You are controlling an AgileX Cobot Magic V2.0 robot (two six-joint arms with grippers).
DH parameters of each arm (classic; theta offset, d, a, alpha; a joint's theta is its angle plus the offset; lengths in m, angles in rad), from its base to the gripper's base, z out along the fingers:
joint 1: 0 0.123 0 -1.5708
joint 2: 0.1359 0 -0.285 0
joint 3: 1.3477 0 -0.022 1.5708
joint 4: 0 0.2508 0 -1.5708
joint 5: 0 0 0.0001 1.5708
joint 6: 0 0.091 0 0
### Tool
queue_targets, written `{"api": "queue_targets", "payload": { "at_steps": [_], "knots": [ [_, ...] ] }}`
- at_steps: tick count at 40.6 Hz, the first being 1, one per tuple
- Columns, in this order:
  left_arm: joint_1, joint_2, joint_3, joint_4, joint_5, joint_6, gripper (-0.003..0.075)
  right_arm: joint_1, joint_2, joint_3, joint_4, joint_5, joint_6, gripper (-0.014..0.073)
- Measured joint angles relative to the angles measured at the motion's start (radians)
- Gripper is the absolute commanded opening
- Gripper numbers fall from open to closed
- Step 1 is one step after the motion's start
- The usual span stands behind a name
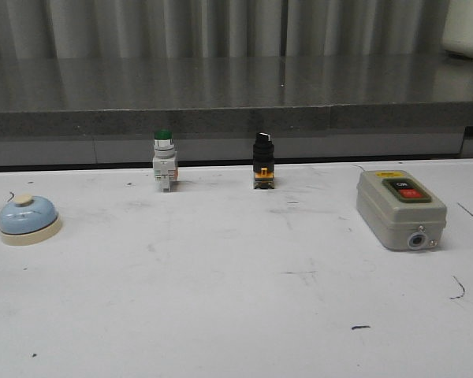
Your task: Place and press bell with both arms
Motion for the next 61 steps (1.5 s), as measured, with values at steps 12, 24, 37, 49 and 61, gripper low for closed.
{"api": "queue_targets", "payload": {
  "at_steps": [12, 24, 37, 49, 61],
  "knots": [
    [0.000, 0.000, 0.000, 0.000, 0.000, 0.000, -0.0020, 0.000, 0.000, 0.000, 0.000, 0.000, 0.000, -0.0069],
    [0.000, 0.000, 0.000, 0.000, 0.000, 0.000, -0.0020, 0.000, 0.000, 0.000, 0.000, 0.000, 0.000, -0.0069],
    [0.000, 0.000, 0.000, 0.000, -0.013, 0.000, -0.0020, 0.000, 0.000, 0.000, 0.000, 0.000, 0.000, -0.0069],
    [0.000, 0.000, -0.067, -0.011, -0.054, 0.000, -0.0020, 0.000, 0.000, -0.119, 0.000, 0.080, -0.002, -0.0069],
    [0.000, 0.076, -0.442, -0.028, 0.216, 0.000, -0.0020, 0.000, 0.136, -0.459, 0.000, 0.318, -0.010, -0.0069]
  ]
}}
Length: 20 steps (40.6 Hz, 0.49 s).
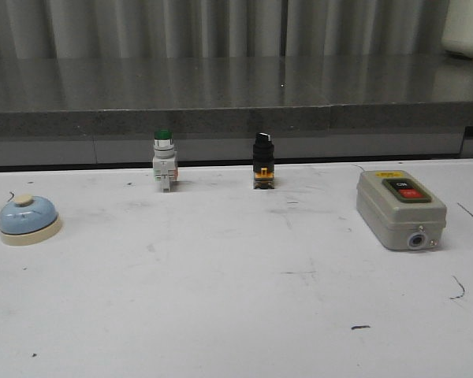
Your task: Place and press bell with both arms
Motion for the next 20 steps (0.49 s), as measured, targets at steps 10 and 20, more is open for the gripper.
{"api": "queue_targets", "payload": {
  "at_steps": [10, 20],
  "knots": [
    [0.000, 0.182, -0.198, 0.000, 0.258, 0.000, -0.0020, 0.000, 0.231, -0.193, -0.002, 0.192, 0.000, -0.0069],
    [0.000, 0.291, -0.202, -0.002, 0.331, 0.000, -0.0020, 0.000, 0.408, -0.202, -0.002, 0.244, 0.000, -0.0069]
  ]
}}
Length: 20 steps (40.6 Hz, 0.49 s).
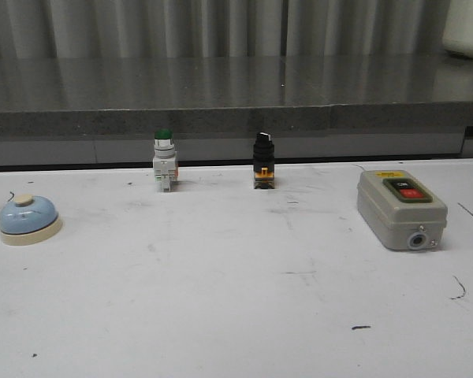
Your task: Place and press bell with both arms
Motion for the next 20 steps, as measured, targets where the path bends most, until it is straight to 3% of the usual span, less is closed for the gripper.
{"api": "queue_targets", "payload": {
  "at_steps": [15, 20],
  "knots": [
    [0.000, 0.062, 0.000, 0.000, 0.009, 0.000, -0.0020, 0.000, 0.155, 0.000, -0.005, 0.008, -0.002, -0.0057],
    [0.000, 0.077, 0.000, 0.000, 0.009, 0.000, -0.0011, 0.000, 0.165, 0.000, -0.027, 0.006, -0.007, 0.0092]
  ]
}}
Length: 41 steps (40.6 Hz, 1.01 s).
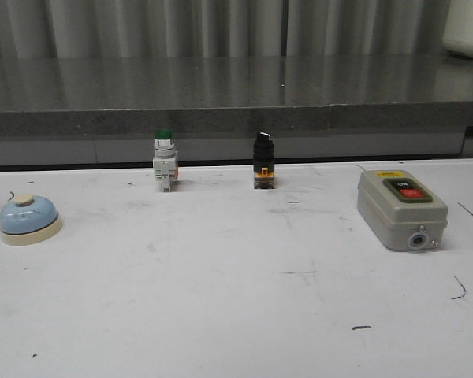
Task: Place and press bell with both arms
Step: 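Move the left gripper down over the blue service bell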
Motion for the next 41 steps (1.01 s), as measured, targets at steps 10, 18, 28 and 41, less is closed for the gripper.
{"api": "queue_targets", "payload": {
  "at_steps": [10, 18, 28, 41],
  "knots": [
    [0.000, 0.011, 0.000, 0.000, 0.000, 0.000, 0.0363, 0.000, 0.000, 0.000, -0.015, -0.004, -0.030, 0.0608],
    [0.000, 0.011, 0.000, 0.000, 0.000, 0.000, 0.0557, 0.000, 0.000, 0.000, -0.015, -0.006, -0.032, 0.0645],
    [-0.077, 0.112, -0.012, 0.000, 0.000, 0.000, 0.0557, 0.000, 0.000, 0.000, -0.017, -0.006, -0.032, 0.0645],
    [-0.216, 0.444, -0.103, 0.045, 0.032, 0.002, 0.0558, 0.000, 0.000, 0.000, -0.017, -0.006, -0.032, 0.0645]
  ]
}}
